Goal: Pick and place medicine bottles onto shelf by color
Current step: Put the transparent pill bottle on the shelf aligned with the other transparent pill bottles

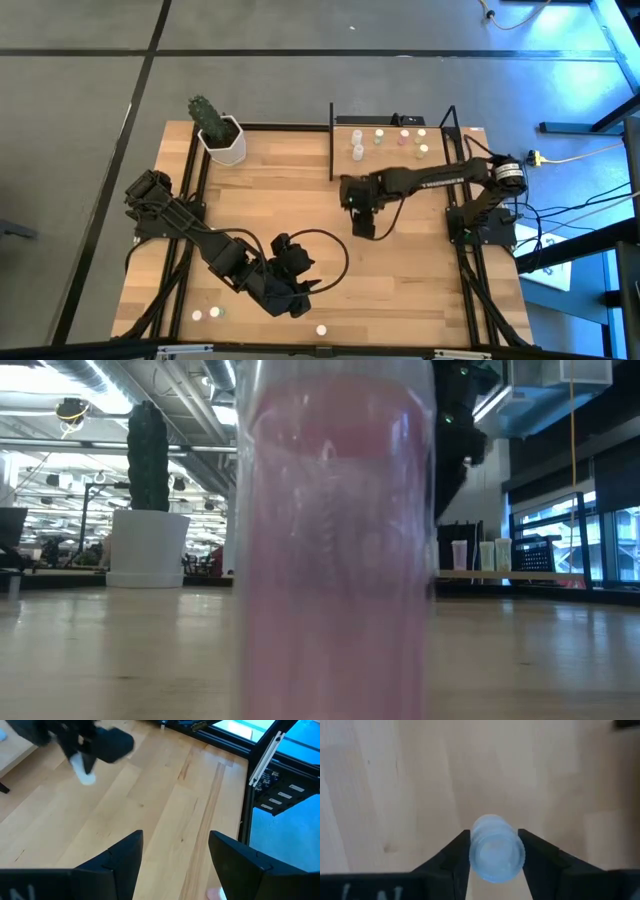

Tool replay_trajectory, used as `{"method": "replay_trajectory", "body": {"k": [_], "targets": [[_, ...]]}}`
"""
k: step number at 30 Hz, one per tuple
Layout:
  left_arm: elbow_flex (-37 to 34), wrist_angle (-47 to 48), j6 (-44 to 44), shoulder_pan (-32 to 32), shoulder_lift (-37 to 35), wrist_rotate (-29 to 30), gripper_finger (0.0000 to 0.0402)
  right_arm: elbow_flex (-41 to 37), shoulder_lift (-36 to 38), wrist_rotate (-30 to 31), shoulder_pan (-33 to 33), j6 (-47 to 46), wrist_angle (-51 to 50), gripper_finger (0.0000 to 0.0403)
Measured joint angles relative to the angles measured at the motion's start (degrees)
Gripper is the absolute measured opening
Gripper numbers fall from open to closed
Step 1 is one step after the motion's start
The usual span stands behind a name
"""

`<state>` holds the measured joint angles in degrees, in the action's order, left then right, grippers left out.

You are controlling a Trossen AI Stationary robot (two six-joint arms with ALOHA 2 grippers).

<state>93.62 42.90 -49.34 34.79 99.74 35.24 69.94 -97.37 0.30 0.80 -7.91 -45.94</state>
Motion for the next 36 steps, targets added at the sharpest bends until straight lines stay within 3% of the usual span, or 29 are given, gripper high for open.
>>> {"method": "replay_trajectory", "body": {"k": [11, 16, 23, 36], "targets": [[0.00, 0.15, -0.01, -0.01, 0.00, 0.32, 0.0220, 8.35, 1.32, -0.43, 10.08, 14.73, -7.58, 0.0157], [0.00, 0.09, -1.02, -0.16, 0.00, 6.19, 0.0220, 10.08, 1.32, -0.71, 15.39, 21.99, -9.40, 0.0148], [0.00, 0.08, -1.51, -1.76, 0.00, 11.87, 0.0220, 10.15, 1.30, -6.30, 20.09, 30.41, -9.71, 0.0155], [0.00, -0.09, -3.48, -7.13, 0.00, 12.09, 0.0220, 9.12, 0.87, -6.56, 22.99, 33.76, -5.96, 0.0158]]}}
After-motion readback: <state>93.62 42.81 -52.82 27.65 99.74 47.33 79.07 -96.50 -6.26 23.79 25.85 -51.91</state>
